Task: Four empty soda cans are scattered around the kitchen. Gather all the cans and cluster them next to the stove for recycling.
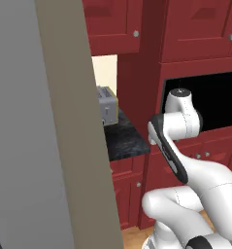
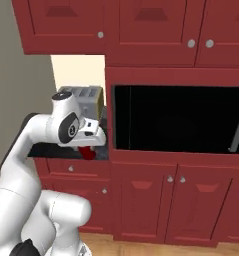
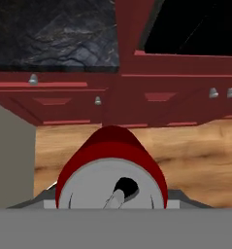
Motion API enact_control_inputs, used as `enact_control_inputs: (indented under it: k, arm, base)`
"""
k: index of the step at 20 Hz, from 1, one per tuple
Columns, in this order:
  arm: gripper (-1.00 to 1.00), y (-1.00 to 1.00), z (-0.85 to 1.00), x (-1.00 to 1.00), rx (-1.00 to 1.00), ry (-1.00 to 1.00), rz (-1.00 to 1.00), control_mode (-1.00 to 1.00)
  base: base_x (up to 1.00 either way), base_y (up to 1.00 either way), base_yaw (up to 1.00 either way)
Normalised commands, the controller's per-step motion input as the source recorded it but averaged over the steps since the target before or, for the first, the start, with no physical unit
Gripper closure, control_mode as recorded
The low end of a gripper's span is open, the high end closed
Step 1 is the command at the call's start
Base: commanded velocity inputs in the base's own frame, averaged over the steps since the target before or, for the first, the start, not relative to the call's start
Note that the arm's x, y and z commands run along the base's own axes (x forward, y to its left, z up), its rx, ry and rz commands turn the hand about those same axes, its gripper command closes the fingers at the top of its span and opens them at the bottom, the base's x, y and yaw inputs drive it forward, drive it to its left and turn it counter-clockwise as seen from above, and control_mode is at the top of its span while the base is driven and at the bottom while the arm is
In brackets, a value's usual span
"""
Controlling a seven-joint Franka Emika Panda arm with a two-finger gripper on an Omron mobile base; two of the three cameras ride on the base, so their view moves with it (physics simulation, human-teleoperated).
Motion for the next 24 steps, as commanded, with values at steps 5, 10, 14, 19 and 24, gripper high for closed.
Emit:
enact_control_inputs:
  k: [5,10,14,19,24]
  arm:
    - [1.00,0.00,0.00,0.00,0.00,0.00,0.00,1.00]
    - [1.00,0.00,0.00,0.00,0.00,0.00,0.00,1.00]
    - [1.00,0.00,0.00,0.00,0.00,0.00,0.00,1.00]
    - [1.00,0.00,0.00,0.00,0.00,0.00,0.00,1.00]
    - [1.00,0.00,0.00,0.00,0.00,0.00,0.00,1.00]
  base:
    - [0.00,-0.60,-0.32]
    - [0.01,-0.64,-0.30]
    - [0.04,-0.67,-0.27]
    - [0.02,-0.59,-0.31]
    - [0.03,-0.47,-0.32]
